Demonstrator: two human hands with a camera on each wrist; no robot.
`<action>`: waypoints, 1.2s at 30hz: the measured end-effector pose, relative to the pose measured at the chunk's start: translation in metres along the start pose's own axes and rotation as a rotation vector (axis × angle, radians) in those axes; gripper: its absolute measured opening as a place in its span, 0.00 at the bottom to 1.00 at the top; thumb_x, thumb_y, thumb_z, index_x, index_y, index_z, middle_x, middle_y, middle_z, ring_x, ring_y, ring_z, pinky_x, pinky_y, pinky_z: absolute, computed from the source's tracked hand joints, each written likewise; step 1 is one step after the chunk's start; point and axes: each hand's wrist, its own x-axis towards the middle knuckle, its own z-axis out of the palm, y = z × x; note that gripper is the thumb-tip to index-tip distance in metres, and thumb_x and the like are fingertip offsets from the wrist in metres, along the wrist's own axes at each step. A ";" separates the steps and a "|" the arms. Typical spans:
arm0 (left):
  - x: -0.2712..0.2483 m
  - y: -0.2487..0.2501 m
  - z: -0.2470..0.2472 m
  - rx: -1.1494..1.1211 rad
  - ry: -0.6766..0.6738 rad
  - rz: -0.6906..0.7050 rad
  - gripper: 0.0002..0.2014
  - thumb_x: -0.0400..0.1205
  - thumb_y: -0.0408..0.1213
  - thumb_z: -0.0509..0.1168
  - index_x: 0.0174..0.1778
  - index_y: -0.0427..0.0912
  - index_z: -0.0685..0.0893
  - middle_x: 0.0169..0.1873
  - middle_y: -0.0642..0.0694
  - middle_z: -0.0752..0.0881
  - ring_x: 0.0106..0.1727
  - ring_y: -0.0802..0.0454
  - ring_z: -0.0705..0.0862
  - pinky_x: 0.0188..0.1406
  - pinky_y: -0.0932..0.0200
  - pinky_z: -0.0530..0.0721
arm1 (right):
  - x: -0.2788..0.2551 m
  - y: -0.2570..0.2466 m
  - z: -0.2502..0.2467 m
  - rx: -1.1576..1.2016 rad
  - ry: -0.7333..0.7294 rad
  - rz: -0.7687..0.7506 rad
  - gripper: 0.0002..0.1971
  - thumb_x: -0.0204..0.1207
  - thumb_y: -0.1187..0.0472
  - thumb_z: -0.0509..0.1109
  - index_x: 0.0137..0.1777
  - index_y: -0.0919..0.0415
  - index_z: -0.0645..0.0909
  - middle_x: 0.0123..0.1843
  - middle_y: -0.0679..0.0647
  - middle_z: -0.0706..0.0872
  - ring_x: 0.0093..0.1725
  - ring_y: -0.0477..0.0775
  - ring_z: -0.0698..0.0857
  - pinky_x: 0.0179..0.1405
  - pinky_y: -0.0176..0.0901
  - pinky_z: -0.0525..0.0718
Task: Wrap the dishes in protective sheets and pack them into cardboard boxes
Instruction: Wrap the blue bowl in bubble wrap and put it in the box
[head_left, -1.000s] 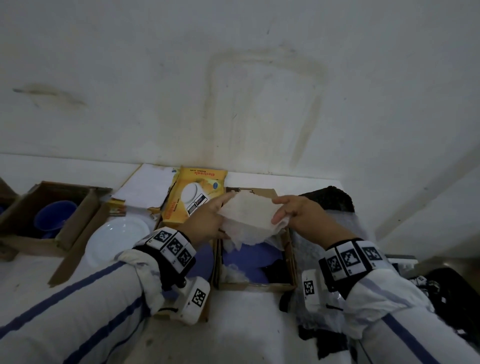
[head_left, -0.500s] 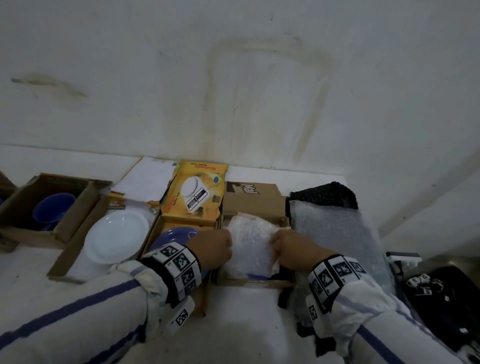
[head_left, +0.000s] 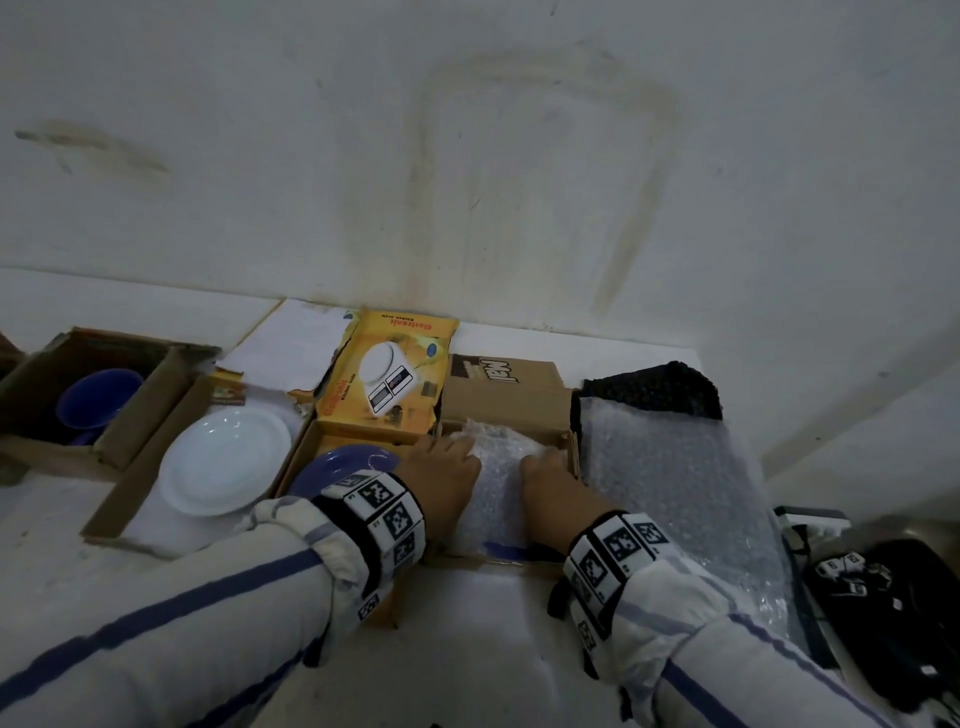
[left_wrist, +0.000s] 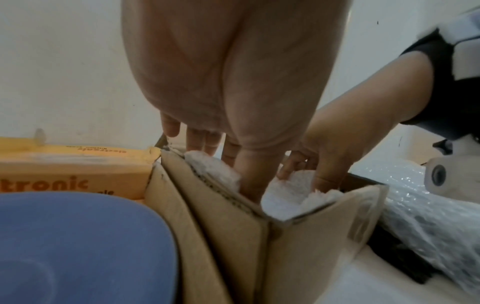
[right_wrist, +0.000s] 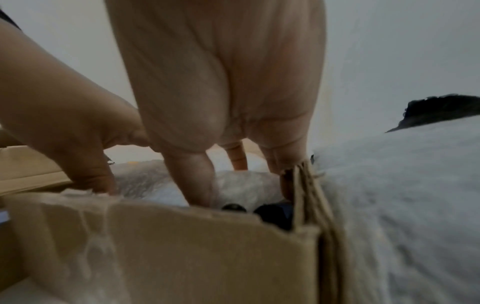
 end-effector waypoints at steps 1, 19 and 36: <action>0.002 0.001 0.000 0.000 -0.017 -0.001 0.30 0.76 0.37 0.67 0.74 0.39 0.67 0.80 0.37 0.58 0.79 0.40 0.62 0.75 0.45 0.60 | 0.001 0.000 -0.002 -0.012 -0.026 0.010 0.20 0.82 0.63 0.57 0.72 0.70 0.64 0.74 0.74 0.63 0.68 0.70 0.74 0.69 0.56 0.73; 0.008 -0.010 -0.005 -0.017 -0.223 0.055 0.26 0.79 0.33 0.63 0.75 0.42 0.68 0.82 0.33 0.53 0.83 0.38 0.49 0.80 0.34 0.43 | -0.010 0.010 -0.014 -0.202 -0.078 -0.026 0.21 0.81 0.64 0.59 0.74 0.64 0.70 0.74 0.65 0.65 0.71 0.65 0.70 0.69 0.58 0.69; -0.001 -0.005 0.006 0.053 -0.194 -0.061 0.31 0.77 0.46 0.64 0.77 0.56 0.64 0.83 0.38 0.48 0.84 0.36 0.40 0.72 0.22 0.33 | -0.017 0.016 -0.006 -0.131 -0.070 -0.059 0.22 0.78 0.62 0.60 0.73 0.62 0.70 0.75 0.64 0.63 0.74 0.64 0.67 0.74 0.64 0.62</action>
